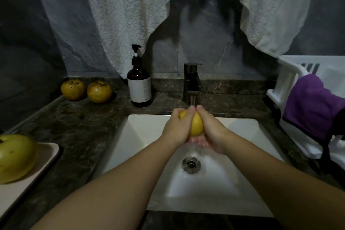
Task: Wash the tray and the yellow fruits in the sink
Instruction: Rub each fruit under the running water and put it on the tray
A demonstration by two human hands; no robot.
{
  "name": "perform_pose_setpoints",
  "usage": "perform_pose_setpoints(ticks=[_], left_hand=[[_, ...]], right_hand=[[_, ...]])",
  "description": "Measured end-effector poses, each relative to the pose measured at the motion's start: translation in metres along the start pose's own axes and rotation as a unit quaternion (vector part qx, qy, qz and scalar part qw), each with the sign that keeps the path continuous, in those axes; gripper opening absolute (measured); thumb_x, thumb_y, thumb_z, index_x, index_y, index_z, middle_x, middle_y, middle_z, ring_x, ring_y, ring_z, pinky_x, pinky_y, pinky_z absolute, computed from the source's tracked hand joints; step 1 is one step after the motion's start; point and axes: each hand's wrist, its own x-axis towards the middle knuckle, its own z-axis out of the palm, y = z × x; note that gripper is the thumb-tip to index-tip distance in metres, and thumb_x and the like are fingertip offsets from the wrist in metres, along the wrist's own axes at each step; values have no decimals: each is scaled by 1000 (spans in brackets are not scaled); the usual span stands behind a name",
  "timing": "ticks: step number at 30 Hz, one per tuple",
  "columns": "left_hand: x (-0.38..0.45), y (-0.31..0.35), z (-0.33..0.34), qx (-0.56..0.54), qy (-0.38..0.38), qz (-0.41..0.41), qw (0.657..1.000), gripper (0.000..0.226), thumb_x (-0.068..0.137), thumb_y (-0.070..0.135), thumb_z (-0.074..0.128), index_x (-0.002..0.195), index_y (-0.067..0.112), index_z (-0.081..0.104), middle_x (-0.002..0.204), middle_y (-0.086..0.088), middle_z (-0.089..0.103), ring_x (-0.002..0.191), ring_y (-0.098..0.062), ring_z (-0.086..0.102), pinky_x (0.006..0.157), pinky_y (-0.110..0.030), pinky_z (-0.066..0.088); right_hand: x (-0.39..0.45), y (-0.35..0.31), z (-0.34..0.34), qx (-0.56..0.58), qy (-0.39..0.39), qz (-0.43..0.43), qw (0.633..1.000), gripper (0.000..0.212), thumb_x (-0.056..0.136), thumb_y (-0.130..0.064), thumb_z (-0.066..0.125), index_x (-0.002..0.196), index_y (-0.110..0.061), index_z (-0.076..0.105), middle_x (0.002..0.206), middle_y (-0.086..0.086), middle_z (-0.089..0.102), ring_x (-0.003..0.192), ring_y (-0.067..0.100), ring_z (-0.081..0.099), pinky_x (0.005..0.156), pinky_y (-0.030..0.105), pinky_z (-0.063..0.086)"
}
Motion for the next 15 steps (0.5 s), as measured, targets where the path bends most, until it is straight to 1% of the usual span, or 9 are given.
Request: perform_pose_setpoints(ticks=[2,3,5,7,8,10,12,13,15], left_hand=[[-5,9,-4,-141,-59,-117,981,67,92,81,44,122,23,58,83,-9,76,66,-22,72,55,-33,59],[-7,9,-7,-168,-78,-155,970,72,90,84,43,119,21,61,78,-12,76,60,-21,69,51,-28,54],[-4,4,-4,-122,-62,-132,982,72,88,85,45,118,22,61,94,-16,77,70,-24,71,56,-30,54],[-2,0,-2,-28,10,-41,999,65,88,82,48,119,26,56,105,-10,70,85,-25,72,70,-39,62],[-2,1,-3,-22,27,-28,999,63,87,81,49,119,27,55,107,-8,68,89,-26,72,77,-43,63],[-4,6,-6,-98,-7,-70,993,70,83,83,51,118,24,60,107,-11,71,91,-30,74,81,-47,63],[-7,9,-7,-130,-40,-94,986,79,76,86,49,116,20,65,97,-15,75,80,-31,74,71,-40,61],[-8,8,-5,-106,-26,-81,991,81,73,88,48,117,21,64,95,-11,75,78,-28,73,71,-39,61],[-5,5,-1,-37,37,-28,998,78,69,89,48,117,28,57,103,-5,71,90,-27,72,85,-46,61]], right_hand=[[2,-2,-3,-79,50,-118,989,42,98,-61,52,130,-35,45,111,13,67,70,21,73,50,27,49],[2,-3,-3,-97,60,-139,984,39,97,-60,54,129,-40,44,113,7,65,74,19,72,53,28,49],[3,-2,0,-96,51,-73,991,45,93,-74,45,122,-39,48,104,8,70,71,21,71,53,28,44],[1,-3,4,-42,33,19,998,67,86,-87,36,116,-30,54,80,13,71,58,23,63,48,24,39],[3,-3,6,-39,30,9,999,68,86,-86,37,114,-27,56,73,13,69,54,21,61,46,23,38],[6,-3,5,-67,40,-60,995,49,93,-74,43,114,-32,55,82,14,71,51,19,64,44,24,41],[5,-4,4,-76,57,-90,991,39,95,-69,45,116,-37,53,94,15,70,55,20,69,44,24,42],[6,-3,4,-68,52,-65,994,45,94,-73,42,119,-37,53,94,16,72,58,24,71,45,24,42],[5,-6,8,-27,34,14,999,64,87,-84,36,121,-33,53,83,18,73,56,27,68,44,23,40]])
